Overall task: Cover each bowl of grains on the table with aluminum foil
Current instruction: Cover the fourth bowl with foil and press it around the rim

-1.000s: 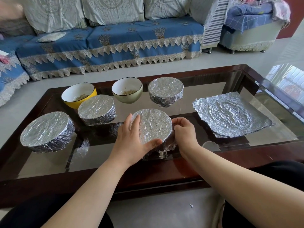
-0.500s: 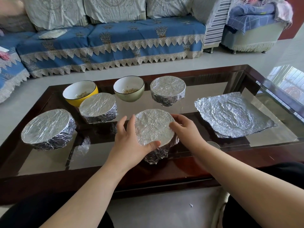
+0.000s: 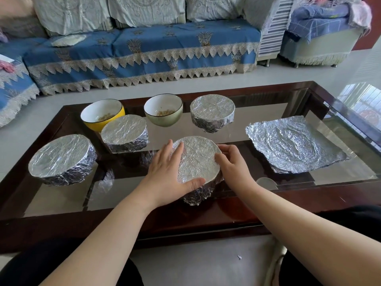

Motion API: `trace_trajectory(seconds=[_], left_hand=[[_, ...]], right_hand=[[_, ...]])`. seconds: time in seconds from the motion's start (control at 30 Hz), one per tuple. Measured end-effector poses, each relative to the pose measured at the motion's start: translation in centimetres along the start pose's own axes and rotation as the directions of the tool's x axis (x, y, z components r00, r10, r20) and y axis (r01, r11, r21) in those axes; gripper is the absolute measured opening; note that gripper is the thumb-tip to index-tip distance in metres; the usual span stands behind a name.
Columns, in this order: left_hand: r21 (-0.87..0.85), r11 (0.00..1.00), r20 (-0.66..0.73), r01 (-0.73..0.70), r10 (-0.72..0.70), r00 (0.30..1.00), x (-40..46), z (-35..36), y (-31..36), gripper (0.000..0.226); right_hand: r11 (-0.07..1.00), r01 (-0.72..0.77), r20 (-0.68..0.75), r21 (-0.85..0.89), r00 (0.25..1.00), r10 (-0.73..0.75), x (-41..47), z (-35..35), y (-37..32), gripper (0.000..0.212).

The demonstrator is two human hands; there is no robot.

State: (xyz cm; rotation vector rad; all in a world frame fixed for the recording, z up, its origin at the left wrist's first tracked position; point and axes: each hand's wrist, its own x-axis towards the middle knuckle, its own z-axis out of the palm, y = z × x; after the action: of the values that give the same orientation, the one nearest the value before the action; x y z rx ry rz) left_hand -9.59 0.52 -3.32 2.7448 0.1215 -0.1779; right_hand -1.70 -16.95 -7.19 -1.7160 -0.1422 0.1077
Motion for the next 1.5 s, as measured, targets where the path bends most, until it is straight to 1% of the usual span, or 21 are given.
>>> trace_trajectory(seconds=[0.07, 0.13, 0.23, 0.3, 0.37, 0.47, 0.6, 0.73, 0.83, 1.2, 1.37, 1.47, 1.5], left_hand=[[-0.054, 0.999, -0.005, 0.002, -0.002, 1.000, -0.2, 0.1, 0.2, 0.122], [-0.110, 0.994, -0.002, 0.016, -0.016, 1.000, -0.4, 0.1, 0.3, 0.124], [-0.143, 0.989, -0.002, 0.025, -0.025, 1.000, -0.5, 0.1, 0.6, 0.128], [-0.149, 0.989, -0.006, 0.024, -0.025, 1.000, -0.4, 0.0, 0.7, 0.129], [-0.158, 0.987, -0.001, 0.026, -0.027, 1.000, -0.4, 0.0, 0.6, 0.129], [-0.162, 0.987, 0.000, 0.020, -0.020, 1.000, -0.3, 0.0, 0.5, 0.129], [-0.161, 0.987, -0.002, 0.018, -0.019, 1.000, -0.2, 0.0, 0.5, 0.129], [-0.157, 0.988, -0.013, 0.007, -0.009, 1.000, -0.3, 0.0, 0.4, 0.130], [-0.162, 0.987, -0.017, 0.006, -0.009, 1.000, -0.3, 0.0, 0.3, 0.129], [-0.154, 0.988, -0.012, 0.001, -0.003, 1.000, -0.2, 0.0, 0.2, 0.129], [-0.155, 0.988, -0.019, 0.002, -0.005, 1.000, -0.1, 0.1, 0.1, 0.127], [-0.150, 0.989, -0.023, 0.001, -0.004, 1.000, -0.1, 0.2, 0.1, 0.128], [-0.150, 0.989, -0.025, -0.001, -0.003, 1.000, -0.1, 0.2, 0.1, 0.128]], right_hand=[[0.999, 0.009, -0.003, 0.042, 1.000, -0.009, -0.3, 0.0, 0.4, 0.016], [0.995, 0.007, 0.016, 0.097, 1.000, -0.009, -0.7, -0.1, 1.1, 0.026], [0.986, 0.019, 0.039, 0.168, 0.999, -0.026, -1.1, 0.0, 2.0, 0.034], [0.991, 0.045, 0.018, 0.127, 0.999, -0.047, -1.1, 0.0, 2.5, 0.030], [0.993, 0.034, 0.013, 0.114, 0.999, -0.036, -1.0, 0.0, 2.6, 0.029], [0.984, 0.009, 0.018, 0.176, 1.000, -0.012, -1.0, 0.2, 2.5, 0.025], [0.966, -0.048, -0.044, 0.255, 0.997, 0.061, -0.6, 0.4, 2.1, 0.013], [0.948, -0.110, -0.042, 0.300, 0.991, 0.128, -0.2, 0.3, 1.7, 0.012], [0.928, -0.123, -0.042, 0.353, 0.988, 0.147, 0.0, 0.2, 1.4, 0.010], [0.920, -0.176, -0.055, 0.349, 0.977, 0.208, 1.0, 0.8, 1.7, 0.004], [0.912, -0.199, -0.060, 0.360, 0.970, 0.236, 1.5, 1.1, 1.5, 0.009], [0.932, -0.181, -0.070, 0.315, 0.975, 0.212, 1.6, 1.0, 1.3, 0.005], [0.943, -0.171, -0.080, 0.284, 0.976, 0.201, 1.6, 0.9, 1.2, 0.006]])
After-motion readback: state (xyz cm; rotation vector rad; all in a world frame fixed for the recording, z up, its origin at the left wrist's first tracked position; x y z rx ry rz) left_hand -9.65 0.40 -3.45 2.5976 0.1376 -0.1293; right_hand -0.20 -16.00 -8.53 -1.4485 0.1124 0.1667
